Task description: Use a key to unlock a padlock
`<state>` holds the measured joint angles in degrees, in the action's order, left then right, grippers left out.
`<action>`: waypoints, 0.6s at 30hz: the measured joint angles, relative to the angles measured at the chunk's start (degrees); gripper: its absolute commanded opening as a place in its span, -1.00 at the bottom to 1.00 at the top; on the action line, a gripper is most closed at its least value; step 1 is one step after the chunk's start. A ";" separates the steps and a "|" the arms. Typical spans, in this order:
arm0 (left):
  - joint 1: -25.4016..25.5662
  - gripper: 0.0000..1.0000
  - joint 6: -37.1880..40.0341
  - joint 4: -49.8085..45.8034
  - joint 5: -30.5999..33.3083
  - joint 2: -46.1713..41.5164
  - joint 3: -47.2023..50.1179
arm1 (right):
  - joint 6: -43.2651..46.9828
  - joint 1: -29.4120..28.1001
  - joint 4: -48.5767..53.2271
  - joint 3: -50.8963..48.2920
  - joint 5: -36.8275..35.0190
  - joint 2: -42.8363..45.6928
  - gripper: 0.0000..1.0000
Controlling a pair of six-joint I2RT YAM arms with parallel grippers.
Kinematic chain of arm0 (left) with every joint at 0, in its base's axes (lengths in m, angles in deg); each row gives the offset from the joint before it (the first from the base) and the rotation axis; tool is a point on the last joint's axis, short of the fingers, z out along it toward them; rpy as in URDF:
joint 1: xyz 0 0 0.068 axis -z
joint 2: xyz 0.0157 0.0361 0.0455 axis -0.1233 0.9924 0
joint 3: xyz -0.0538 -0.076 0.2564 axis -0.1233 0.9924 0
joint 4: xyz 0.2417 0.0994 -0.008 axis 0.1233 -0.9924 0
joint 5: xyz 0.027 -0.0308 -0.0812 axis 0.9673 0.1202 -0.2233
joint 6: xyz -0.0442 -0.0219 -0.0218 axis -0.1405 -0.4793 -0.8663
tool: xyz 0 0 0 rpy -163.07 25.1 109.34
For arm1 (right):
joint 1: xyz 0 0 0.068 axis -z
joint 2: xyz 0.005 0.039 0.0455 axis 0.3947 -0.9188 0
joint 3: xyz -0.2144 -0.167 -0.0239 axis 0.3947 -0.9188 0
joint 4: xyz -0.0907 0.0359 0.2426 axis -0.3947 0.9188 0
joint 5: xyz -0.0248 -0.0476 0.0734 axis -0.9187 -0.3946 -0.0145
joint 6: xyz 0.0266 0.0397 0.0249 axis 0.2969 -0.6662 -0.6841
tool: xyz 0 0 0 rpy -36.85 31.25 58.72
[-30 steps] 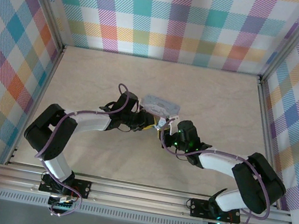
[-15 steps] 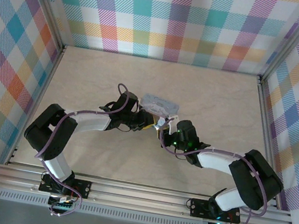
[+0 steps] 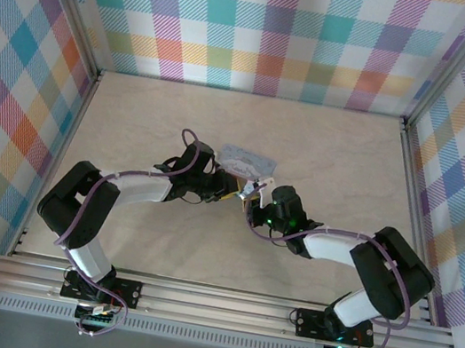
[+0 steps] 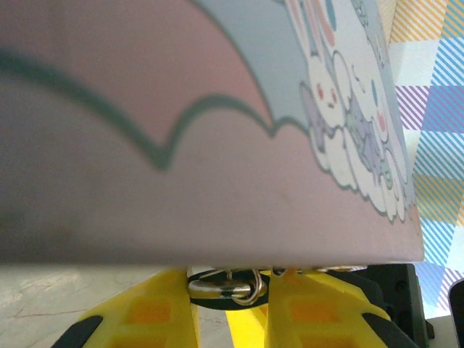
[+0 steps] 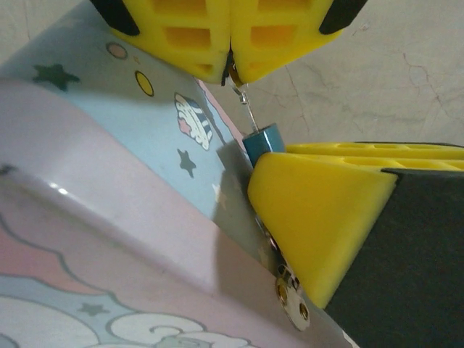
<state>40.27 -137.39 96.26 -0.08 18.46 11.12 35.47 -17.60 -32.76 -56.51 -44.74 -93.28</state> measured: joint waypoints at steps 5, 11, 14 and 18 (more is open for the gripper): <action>0.00 -0.61 -0.02 0.02 0.20 -0.02 -0.22 | 1.60 -0.13 -2.47 0.00 -0.70 -0.92 -0.98; 0.00 -0.61 -0.02 -0.02 0.50 -0.07 -0.24 | 2.69 -0.13 -3.32 0.02 -0.96 -1.36 -0.98; 0.00 -0.61 -0.02 -0.02 0.63 -0.07 -0.37 | 2.71 -0.13 -3.32 0.17 -0.96 -1.42 -0.98; 0.00 -0.61 -0.04 -0.04 0.63 -0.07 -0.74 | 2.51 -0.13 -3.34 0.98 -0.81 -1.66 -0.98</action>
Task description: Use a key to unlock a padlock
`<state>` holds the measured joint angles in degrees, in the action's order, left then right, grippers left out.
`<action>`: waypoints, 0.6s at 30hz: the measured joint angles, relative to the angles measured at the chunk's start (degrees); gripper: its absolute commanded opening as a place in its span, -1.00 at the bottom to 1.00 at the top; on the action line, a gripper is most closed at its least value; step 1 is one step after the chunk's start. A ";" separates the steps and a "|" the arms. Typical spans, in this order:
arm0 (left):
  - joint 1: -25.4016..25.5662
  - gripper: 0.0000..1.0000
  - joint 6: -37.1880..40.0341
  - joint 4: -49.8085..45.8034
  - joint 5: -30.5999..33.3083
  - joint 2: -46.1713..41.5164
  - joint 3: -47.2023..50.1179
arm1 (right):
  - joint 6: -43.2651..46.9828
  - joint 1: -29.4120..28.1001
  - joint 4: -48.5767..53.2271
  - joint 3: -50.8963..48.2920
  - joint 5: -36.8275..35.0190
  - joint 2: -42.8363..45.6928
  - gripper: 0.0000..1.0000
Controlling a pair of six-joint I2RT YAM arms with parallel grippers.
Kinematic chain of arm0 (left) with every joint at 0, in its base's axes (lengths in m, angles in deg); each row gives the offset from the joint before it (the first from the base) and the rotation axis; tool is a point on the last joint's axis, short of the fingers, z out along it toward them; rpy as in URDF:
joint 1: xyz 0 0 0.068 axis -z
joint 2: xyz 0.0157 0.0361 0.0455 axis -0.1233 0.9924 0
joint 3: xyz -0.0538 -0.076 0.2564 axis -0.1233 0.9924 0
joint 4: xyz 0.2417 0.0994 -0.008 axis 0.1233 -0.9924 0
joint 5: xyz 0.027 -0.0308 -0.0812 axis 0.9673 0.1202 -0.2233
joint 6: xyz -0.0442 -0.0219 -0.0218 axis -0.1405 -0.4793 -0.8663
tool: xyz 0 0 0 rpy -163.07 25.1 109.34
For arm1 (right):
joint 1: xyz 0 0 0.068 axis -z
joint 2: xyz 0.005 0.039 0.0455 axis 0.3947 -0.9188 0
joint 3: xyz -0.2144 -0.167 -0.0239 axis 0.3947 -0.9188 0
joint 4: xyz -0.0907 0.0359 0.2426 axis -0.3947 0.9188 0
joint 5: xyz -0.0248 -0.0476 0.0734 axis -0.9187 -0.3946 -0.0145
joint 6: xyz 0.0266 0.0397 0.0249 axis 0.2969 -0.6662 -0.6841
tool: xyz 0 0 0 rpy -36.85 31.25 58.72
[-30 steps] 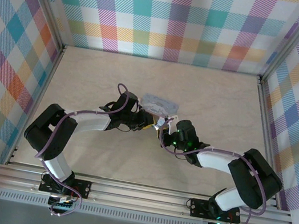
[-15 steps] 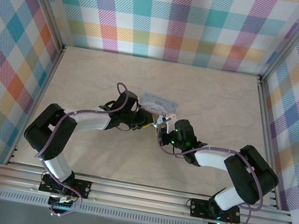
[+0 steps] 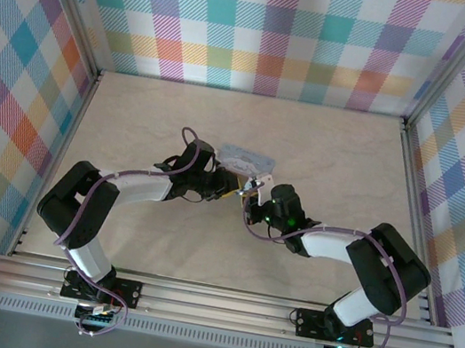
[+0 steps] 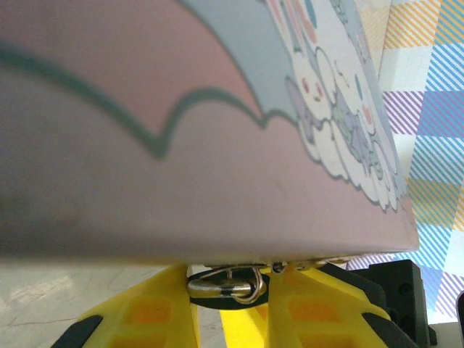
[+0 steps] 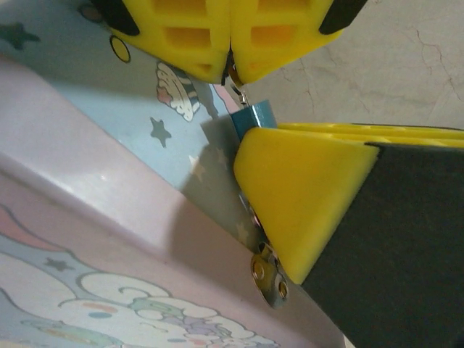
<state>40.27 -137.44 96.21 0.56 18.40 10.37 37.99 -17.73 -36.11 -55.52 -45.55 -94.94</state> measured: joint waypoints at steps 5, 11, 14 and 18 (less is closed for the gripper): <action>-0.11 -0.61 -0.02 0.04 0.46 -0.02 -0.22 | -0.28 0.02 0.24 0.96 0.39 -0.48 -0.98; -0.26 -0.61 -0.39 0.09 0.85 0.00 -0.44 | -1.16 0.11 1.81 2.08 0.90 -0.55 -0.98; -0.28 -0.61 -0.42 0.13 0.83 0.00 -0.44 | -1.36 0.11 2.03 2.16 0.87 -0.59 -0.98; -0.28 -0.61 -0.42 0.28 0.85 0.42 -0.44 | -1.68 0.11 1.81 2.14 0.83 -1.11 -0.98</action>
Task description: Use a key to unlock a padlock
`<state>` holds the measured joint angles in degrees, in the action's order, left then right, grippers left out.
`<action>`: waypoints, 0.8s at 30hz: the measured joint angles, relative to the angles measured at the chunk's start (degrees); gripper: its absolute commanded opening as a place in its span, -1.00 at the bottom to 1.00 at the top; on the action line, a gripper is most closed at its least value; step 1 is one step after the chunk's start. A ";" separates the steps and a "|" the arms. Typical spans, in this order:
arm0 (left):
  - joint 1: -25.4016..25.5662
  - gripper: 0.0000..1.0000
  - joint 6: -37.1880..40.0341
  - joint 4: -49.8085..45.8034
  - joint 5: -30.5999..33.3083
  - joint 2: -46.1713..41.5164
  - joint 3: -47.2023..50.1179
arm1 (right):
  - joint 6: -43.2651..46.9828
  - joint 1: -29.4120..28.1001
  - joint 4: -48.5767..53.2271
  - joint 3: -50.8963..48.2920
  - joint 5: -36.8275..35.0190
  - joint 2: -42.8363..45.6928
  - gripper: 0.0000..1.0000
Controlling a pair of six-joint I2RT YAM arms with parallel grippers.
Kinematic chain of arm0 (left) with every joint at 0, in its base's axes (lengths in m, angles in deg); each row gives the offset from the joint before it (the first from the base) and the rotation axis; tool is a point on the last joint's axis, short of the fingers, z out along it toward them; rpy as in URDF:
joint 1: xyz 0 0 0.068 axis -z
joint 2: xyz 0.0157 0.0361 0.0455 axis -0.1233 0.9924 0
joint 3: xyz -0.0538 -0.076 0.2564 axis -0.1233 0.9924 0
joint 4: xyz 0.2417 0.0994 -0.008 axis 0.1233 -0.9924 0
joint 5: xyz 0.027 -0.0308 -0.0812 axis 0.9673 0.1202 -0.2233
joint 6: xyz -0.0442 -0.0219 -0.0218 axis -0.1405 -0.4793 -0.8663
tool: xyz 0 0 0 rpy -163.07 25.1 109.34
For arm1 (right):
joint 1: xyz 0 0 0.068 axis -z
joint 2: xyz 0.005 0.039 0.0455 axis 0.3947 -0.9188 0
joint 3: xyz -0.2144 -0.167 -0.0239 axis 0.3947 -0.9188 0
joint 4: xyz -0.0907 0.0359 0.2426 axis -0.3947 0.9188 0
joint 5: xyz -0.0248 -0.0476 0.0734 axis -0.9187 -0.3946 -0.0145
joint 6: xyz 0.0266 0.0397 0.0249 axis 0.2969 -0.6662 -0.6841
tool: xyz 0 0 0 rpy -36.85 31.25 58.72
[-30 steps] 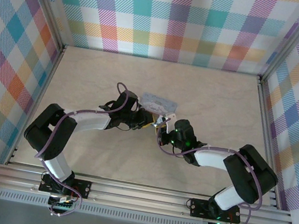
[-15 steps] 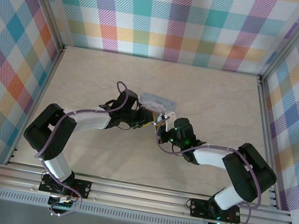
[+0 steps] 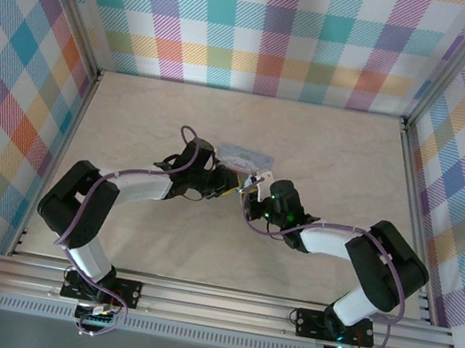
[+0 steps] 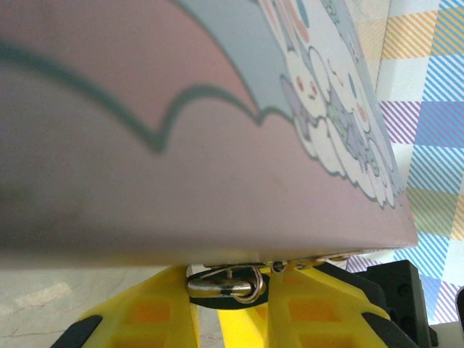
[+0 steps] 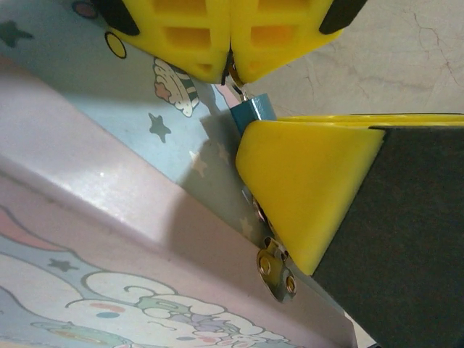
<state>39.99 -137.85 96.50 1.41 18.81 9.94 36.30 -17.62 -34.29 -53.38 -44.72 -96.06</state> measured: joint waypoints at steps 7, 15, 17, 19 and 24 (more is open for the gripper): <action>0.11 -0.61 0.00 0.72 -0.90 1.66 0.00 | -1.14 0.00 -0.94 -1.33 -0.20 -0.50 -0.98; 1.97 -0.59 -1.51 3.93 -2.54 6.36 0.02 | -2.93 0.02 -1.60 -5.03 -1.16 -0.50 -0.98; 2.27 -0.57 -1.51 4.79 -2.78 7.21 0.02 | -3.56 0.09 -1.62 -5.53 -1.36 -0.50 -0.97; 2.32 -0.51 -1.53 5.38 -2.84 7.34 0.02 | -4.13 0.17 -1.75 -5.64 -1.51 -0.50 -0.98; 2.34 -0.24 -1.53 5.97 -2.84 7.54 0.15 | -5.35 0.26 -1.84 -5.62 -1.25 -0.50 -0.98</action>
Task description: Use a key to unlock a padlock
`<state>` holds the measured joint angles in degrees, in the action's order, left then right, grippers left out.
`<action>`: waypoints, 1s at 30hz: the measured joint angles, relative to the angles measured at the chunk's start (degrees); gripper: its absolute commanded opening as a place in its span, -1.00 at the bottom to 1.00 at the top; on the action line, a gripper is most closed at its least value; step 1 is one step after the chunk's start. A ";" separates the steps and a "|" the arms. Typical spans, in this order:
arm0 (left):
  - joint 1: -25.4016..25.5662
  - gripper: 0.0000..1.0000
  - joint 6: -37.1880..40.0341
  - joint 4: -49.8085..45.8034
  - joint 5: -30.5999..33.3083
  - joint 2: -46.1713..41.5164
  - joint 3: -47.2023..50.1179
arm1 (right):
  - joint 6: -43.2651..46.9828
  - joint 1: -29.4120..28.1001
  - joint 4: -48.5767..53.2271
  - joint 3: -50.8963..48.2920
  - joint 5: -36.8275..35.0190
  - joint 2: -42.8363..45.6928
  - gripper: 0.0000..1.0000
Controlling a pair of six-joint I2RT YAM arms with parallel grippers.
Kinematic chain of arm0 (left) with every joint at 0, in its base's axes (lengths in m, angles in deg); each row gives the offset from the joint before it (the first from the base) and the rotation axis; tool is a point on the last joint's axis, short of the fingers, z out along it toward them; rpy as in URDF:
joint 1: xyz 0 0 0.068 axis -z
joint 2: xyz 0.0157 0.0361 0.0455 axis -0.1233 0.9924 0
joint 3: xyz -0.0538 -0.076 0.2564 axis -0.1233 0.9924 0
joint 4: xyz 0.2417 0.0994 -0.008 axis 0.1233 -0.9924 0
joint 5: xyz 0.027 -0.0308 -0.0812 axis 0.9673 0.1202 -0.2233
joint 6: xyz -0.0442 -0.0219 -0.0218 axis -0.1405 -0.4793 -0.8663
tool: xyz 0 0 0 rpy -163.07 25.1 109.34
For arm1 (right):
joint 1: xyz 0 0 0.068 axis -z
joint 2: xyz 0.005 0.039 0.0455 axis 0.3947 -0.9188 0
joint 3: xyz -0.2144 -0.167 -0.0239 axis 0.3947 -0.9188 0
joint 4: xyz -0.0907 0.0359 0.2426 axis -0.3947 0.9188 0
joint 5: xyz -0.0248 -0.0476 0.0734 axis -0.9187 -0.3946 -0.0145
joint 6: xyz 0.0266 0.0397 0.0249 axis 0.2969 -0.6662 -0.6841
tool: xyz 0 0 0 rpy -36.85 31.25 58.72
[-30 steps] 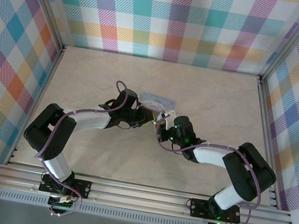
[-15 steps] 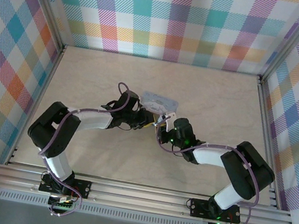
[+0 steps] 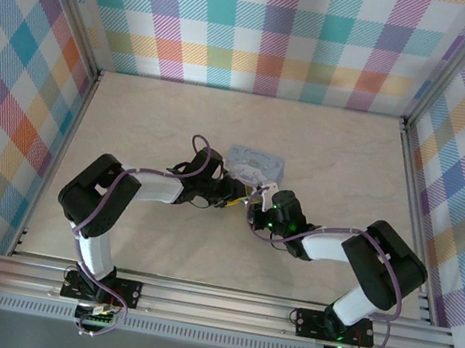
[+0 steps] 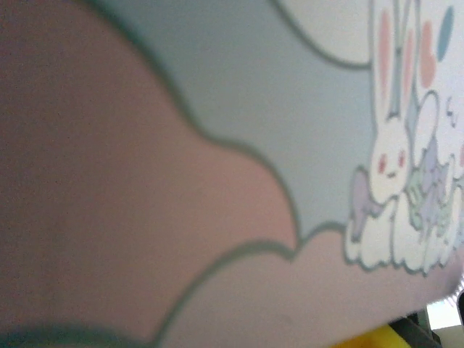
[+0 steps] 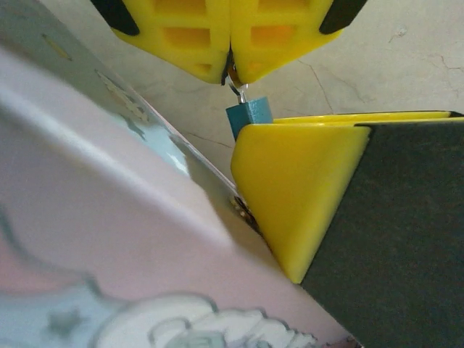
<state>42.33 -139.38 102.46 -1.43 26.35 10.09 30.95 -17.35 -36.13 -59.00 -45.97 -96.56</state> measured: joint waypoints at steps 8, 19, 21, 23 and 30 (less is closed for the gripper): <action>0.39 0.07 0.26 -0.33 0.02 -0.94 1.05 | -2.25 0.00 0.24 -0.17 0.24 -0.09 -0.98; -1.01 0.32 -0.22 -1.40 2.21 -9.92 6.60 | -5.05 -0.04 3.15 0.50 1.84 -0.07 -0.98; -1.29 0.29 -1.46 -0.09 3.26 -12.04 8.81 | -6.21 -0.04 3.93 0.90 2.27 -0.07 -0.98; -1.38 0.27 -3.39 2.01 4.59 -13.79 11.69 | -7.67 -0.04 5.03 1.38 2.86 0.00 -0.98; -1.38 0.20 -10.45 9.60 8.31 -16.06 19.52 | -12.57 -0.04 9.77 3.10 4.13 1.44 -0.98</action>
<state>40.95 -149.83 112.06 6.88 10.29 29.61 18.38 -17.40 -26.36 -55.90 -41.83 -95.12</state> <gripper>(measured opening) 0.608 0.066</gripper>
